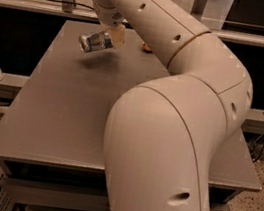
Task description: Place redbull can upright
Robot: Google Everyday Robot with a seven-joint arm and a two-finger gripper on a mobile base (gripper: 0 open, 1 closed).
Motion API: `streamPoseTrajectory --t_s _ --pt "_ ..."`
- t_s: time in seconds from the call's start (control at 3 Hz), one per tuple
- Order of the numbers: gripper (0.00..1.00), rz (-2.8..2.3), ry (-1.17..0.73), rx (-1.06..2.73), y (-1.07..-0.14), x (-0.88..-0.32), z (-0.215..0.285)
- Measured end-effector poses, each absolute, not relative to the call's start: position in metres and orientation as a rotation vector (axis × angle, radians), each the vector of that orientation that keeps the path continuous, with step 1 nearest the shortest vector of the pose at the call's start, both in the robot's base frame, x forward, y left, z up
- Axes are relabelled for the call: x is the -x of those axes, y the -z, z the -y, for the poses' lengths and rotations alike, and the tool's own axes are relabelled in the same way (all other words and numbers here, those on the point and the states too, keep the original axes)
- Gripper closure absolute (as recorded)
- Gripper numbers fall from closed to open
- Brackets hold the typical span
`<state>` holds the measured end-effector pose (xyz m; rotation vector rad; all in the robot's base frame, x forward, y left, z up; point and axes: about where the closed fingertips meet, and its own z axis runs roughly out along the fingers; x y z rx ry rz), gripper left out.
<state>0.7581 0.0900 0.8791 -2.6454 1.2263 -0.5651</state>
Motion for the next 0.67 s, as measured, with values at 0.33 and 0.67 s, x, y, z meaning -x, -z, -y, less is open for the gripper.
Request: streamPoseTrajectory --t_s 0.33,0.67 --pt "1.0 -1.21 0.51 2.605 -0.896 -0.745 -0.083" --pt "1.0 -1.107 0.423 2.57 -0.907 -0.73 -0.075"
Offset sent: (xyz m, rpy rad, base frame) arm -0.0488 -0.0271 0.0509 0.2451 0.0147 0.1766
